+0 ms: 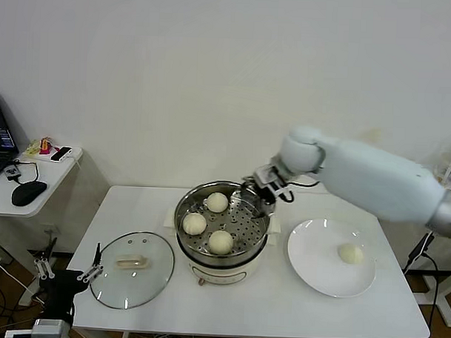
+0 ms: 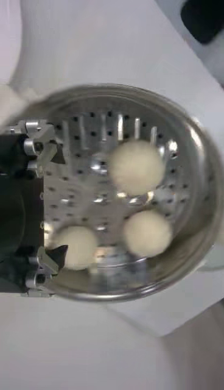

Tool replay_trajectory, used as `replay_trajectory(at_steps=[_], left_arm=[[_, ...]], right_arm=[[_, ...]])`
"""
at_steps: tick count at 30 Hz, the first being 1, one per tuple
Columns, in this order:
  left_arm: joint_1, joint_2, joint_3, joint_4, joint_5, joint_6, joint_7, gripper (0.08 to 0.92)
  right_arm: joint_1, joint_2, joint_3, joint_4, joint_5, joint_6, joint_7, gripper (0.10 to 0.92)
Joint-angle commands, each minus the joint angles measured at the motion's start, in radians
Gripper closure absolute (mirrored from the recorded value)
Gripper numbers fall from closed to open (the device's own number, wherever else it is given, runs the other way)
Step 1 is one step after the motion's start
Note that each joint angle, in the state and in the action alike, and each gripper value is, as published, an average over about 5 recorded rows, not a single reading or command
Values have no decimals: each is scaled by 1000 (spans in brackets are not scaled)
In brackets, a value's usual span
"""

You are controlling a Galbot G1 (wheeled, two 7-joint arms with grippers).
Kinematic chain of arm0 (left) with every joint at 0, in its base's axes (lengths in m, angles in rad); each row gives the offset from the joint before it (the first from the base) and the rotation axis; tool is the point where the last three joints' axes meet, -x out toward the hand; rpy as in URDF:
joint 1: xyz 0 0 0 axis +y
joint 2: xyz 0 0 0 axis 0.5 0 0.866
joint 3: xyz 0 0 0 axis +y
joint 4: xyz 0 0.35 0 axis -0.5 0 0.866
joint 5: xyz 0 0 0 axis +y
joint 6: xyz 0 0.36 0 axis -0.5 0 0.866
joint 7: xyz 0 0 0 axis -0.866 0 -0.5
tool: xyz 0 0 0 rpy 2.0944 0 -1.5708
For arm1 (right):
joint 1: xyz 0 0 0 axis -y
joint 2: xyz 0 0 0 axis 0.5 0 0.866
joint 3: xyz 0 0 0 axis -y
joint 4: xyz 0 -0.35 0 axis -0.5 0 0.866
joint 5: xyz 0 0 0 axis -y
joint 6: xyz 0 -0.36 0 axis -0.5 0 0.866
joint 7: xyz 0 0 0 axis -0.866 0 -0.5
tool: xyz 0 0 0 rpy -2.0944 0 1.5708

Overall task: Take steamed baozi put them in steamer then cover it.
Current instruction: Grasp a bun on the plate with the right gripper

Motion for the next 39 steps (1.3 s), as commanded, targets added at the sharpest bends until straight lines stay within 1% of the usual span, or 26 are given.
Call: replay_trajectory(at_steps=[1, 6, 10, 14, 25, 39], left_arm=[[-4, 10, 19, 3, 0, 0, 0, 177], [-6, 20, 25, 7, -1, -1, 0, 177], [-3, 25, 27, 7, 1, 0, 0, 177], [-2, 26, 27, 3, 2, 4, 1, 177], [2, 19, 27, 14, 5, 6, 0, 177], [7, 13, 23, 20, 10, 6, 0, 177]], right_arm=[[-71, -332, 59, 35, -93, -121, -16, 203], [-262, -382, 207, -23, -193, -90, -16, 203], [-434, -387, 335, -76, -258, -66, -17, 203], [-524, -377, 421, -120, -303, -42, -25, 203], [-628, -283, 523, -253, -389, -8, -38, 203], [-655, -158, 548, -369, -428, 9, -18, 203]])
